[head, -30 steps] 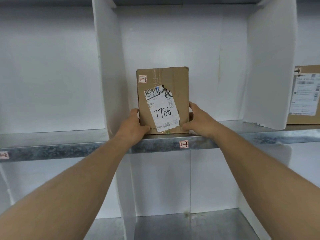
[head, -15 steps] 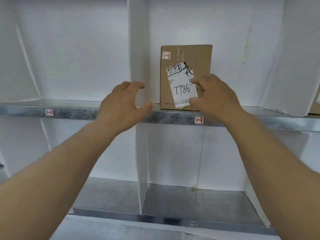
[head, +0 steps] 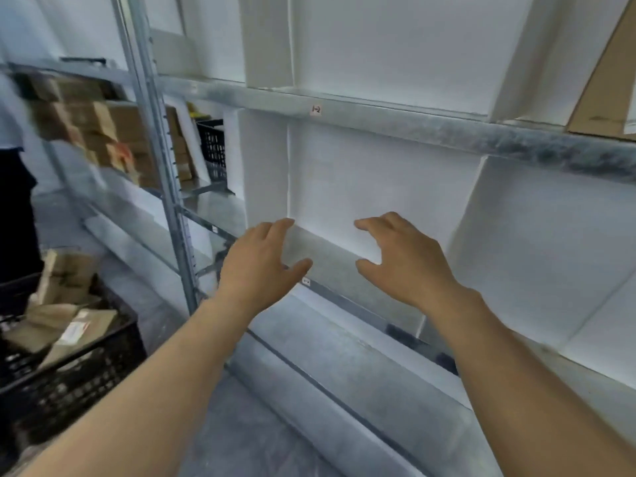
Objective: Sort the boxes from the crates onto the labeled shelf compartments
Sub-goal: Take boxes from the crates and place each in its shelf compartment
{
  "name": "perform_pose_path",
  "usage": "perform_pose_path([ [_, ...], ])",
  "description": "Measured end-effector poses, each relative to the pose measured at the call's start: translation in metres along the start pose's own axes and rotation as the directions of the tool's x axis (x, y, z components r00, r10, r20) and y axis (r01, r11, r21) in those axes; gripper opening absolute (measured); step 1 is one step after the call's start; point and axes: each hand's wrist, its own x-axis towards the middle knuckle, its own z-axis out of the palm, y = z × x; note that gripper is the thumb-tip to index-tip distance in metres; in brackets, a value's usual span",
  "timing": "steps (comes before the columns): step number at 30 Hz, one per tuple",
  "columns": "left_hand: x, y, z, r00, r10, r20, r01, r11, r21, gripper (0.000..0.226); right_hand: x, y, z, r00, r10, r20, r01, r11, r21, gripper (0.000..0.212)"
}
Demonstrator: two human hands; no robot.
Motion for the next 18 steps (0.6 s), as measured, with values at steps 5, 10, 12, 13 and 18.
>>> perform_pose_path([
  [5, -0.027, -0.071, 0.0, 0.987, -0.157, 0.035, 0.156, 0.986, 0.052, 0.071, 0.033, -0.054, 0.054, 0.99, -0.082, 0.117, 0.081, 0.997, 0.014, 0.057],
  [10, -0.049, -0.145, -0.023, 0.965, -0.261, 0.03, 0.258, 0.962, 0.091, 0.073, 0.068, -0.123, 0.095, 0.965, -0.165, 0.204, 0.164, 0.986, 0.021, 0.059],
  [12, -0.057, -0.176, -0.036, 0.952, -0.305, 0.03, 0.301, 0.949, 0.095, 0.075, 0.083, -0.156, 0.108, 0.951, -0.211, 0.228, 0.21, 0.977, 0.03, 0.058],
  [13, -0.061, -0.193, -0.042, 0.944, -0.328, 0.025, 0.324, 0.941, 0.101, 0.076, 0.09, -0.174, 0.115, 0.943, -0.231, 0.239, 0.229, 0.973, 0.037, 0.058],
  [18, -0.081, -0.273, -0.067, 0.908, -0.419, -0.01, 0.417, 0.899, 0.133, 0.077, 0.123, -0.262, 0.151, 0.9, -0.329, 0.287, 0.324, 0.944, 0.067, 0.06],
])
